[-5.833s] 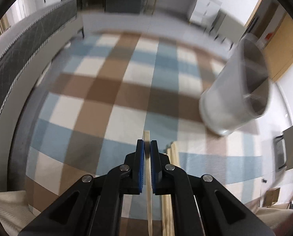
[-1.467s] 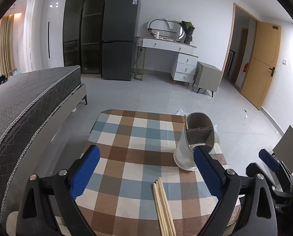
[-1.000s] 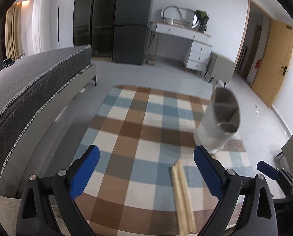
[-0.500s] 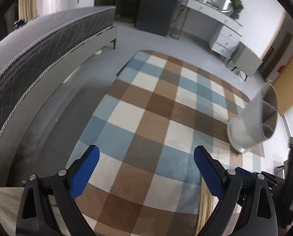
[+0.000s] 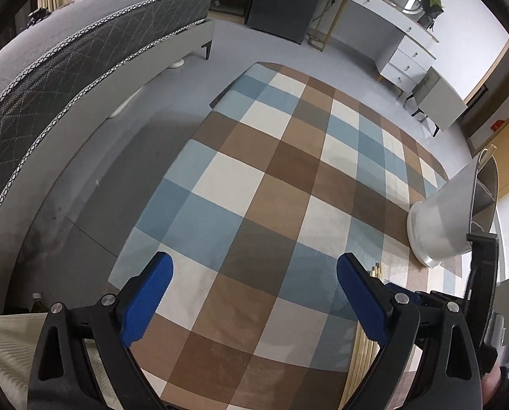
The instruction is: Organize utensils
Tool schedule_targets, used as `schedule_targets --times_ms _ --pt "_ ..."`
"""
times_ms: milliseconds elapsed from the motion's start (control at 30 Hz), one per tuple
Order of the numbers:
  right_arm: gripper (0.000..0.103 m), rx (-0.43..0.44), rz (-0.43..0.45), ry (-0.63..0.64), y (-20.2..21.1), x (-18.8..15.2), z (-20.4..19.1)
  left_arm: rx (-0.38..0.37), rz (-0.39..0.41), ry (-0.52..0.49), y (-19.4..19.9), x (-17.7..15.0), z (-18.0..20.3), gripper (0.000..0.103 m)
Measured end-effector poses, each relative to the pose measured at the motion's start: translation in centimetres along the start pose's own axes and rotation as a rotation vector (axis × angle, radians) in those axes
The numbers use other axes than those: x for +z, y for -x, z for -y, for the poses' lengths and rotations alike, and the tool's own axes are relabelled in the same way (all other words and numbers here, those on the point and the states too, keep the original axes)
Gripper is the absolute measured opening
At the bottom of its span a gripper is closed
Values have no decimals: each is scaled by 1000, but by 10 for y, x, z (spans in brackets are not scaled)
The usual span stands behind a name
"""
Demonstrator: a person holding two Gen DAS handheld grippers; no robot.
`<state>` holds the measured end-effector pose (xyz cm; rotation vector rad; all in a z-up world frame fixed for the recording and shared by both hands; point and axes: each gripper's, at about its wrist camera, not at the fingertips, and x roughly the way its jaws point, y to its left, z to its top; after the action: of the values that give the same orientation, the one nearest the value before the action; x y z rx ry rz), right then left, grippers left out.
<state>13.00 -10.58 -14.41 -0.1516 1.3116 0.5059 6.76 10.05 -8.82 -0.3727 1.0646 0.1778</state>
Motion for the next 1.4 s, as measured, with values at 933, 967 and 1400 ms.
schedule_targets --times_ms 933,967,1400 --pt "3 88 506 -202 111 -38 38 -40 -165 -180 -36 -30 55 94" --pt "3 89 529 -210 115 -39 40 -40 -174 -196 -39 -33 59 94" --pt "3 79 703 -217 154 -53 56 21 -226 -323 -64 -58 94 94"
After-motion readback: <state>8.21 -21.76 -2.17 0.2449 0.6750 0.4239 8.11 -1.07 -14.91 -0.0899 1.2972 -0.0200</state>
